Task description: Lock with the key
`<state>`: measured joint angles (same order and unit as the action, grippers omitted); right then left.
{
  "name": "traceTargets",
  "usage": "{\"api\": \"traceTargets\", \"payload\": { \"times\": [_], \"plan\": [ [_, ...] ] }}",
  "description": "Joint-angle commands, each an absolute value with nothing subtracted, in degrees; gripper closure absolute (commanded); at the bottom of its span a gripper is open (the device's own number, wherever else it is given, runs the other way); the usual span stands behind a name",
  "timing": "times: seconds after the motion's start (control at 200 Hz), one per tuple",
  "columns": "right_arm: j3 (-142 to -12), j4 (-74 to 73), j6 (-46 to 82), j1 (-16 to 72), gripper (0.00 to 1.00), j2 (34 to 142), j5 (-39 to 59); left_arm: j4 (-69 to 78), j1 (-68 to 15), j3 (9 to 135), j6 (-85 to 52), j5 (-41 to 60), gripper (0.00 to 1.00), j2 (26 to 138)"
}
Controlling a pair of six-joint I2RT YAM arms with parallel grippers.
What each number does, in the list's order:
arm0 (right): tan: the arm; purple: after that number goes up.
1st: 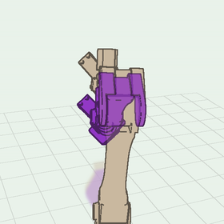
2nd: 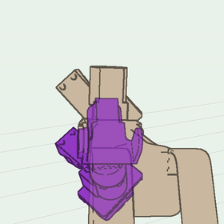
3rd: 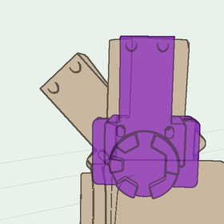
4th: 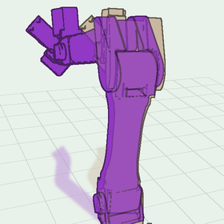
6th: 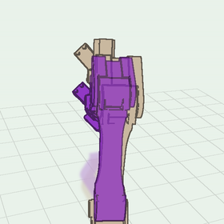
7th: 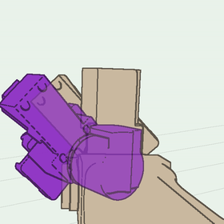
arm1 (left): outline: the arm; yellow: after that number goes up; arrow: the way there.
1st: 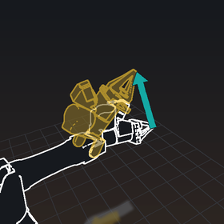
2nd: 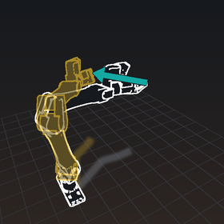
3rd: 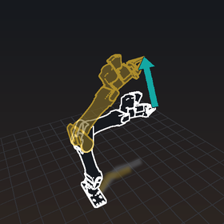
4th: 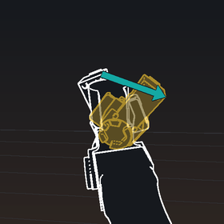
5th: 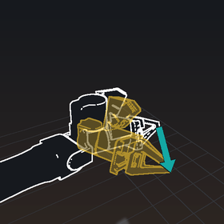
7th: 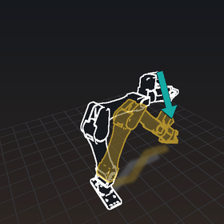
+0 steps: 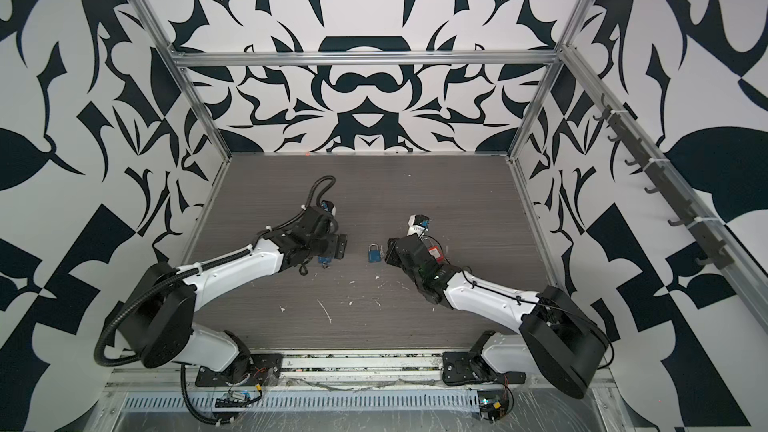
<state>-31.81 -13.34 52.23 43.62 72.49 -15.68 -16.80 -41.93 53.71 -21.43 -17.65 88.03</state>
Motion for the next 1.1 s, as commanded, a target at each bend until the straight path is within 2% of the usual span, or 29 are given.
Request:
{"api": "traceTargets", "payload": {
  "times": [0.0, 0.465, 0.495, 0.665, 1.095],
  "plan": [
    [-31.1, -10.7, 49.8, 43.8, 0.72, 71.0, -17.2, -28.7, -44.2, 56.4, -26.5, -28.1, 0.10, 92.3],
    [-31.2, -12.9, 49.0, 43.8, 0.72, 72.8, -14.3, -30.1, -44.3, 58.6, -30.5, -25.0, 0.14, 98.3],
    [-31.2, -13.0, 49.0, 43.8, 0.72, 72.7, -14.3, -29.9, -44.3, 58.6, -30.4, -24.8, 0.19, 98.4],
    [-30.7, -12.6, 48.7, 43.8, 0.72, 71.5, -14.5, -29.0, -43.7, 58.9, -30.3, -23.6, 0.26, 99.4],
    [-30.0, -12.4, 48.1, 43.8, 0.72, 70.3, -14.5, -26.7, -41.2, 58.3, -29.9, -20.7, 0.41, 101.4]
  ]
}}
